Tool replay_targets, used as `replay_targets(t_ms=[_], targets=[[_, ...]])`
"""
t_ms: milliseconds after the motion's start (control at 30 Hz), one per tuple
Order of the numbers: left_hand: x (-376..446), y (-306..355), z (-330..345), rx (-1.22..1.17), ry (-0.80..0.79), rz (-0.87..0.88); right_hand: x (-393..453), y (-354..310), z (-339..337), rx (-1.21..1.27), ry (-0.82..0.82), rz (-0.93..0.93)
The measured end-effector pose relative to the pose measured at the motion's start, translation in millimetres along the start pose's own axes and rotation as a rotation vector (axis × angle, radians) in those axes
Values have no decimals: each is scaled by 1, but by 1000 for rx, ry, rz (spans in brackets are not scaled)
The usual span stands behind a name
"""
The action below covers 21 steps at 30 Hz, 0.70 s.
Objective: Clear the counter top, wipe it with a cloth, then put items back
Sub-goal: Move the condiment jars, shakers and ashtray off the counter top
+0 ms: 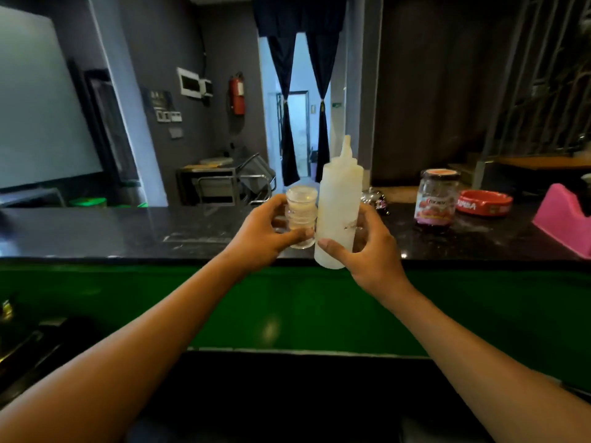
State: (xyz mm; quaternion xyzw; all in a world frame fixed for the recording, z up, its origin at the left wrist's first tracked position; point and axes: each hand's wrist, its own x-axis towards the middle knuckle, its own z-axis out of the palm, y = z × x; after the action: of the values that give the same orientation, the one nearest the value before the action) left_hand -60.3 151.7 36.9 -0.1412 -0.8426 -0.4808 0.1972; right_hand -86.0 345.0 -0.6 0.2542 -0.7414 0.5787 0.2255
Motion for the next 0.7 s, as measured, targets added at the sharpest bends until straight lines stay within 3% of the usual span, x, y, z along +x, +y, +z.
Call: replay_targets(t_ms=[300,500,700], targets=[[-197,-27,-28,38,160,-226,-111,-32,53,-46,-467,18],[-338,-75,-14,23,350,-430,-217,-9,129,15,-743,202],[-458,-130,-23,62,539,-714,-316,1,212,108,-833,374]])
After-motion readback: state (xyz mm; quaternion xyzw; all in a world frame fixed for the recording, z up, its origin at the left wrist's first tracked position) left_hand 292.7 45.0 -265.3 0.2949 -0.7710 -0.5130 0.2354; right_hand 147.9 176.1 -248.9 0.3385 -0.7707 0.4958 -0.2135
